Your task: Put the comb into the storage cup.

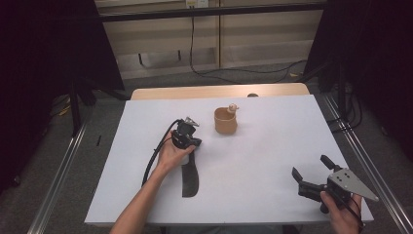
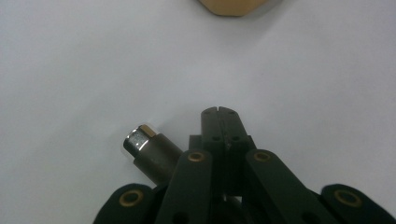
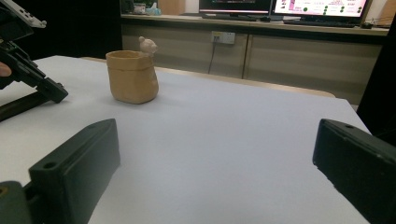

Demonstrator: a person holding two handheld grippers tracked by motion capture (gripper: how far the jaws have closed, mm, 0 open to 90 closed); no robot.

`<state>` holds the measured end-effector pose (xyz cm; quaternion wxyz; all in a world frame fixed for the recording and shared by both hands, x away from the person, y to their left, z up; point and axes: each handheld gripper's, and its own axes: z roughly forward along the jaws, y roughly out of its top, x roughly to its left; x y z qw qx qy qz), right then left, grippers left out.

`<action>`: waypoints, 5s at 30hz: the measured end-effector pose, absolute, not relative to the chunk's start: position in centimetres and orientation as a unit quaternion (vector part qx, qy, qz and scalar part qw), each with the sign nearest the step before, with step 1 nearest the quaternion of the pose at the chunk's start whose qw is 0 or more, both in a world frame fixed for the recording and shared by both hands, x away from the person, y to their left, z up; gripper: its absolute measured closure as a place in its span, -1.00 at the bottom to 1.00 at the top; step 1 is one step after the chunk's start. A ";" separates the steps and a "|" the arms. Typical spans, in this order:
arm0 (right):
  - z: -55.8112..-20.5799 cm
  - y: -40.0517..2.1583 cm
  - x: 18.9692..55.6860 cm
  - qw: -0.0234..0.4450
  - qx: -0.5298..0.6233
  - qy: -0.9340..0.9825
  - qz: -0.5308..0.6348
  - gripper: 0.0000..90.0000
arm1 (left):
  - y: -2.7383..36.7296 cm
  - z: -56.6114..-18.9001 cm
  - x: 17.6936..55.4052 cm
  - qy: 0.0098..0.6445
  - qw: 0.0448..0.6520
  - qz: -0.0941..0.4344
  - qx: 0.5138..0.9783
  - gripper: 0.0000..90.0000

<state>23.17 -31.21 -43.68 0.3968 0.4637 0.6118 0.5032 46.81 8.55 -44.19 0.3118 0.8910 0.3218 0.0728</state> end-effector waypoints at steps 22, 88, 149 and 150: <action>-43.6 -31.2 23.1 0.397 0.464 0.611 0.504 -0.99 | 12.0 -44.0 46.3 0.338 0.299 0.082 0.889 1.00; -43.7 -31.1 23.2 0.398 0.461 0.612 0.503 -0.99 | 17.7 -42.9 44.4 0.323 0.322 0.109 0.883 1.00; -43.6 -31.1 23.1 0.397 0.461 0.610 0.507 -0.99 | 20.5 -43.6 39.0 0.327 0.280 0.125 0.894 1.00; -43.6 -31.1 23.1 0.398 0.461 0.611 0.507 -0.99 | 20.6 -43.6 38.8 0.327 0.280 0.125 0.894 1.00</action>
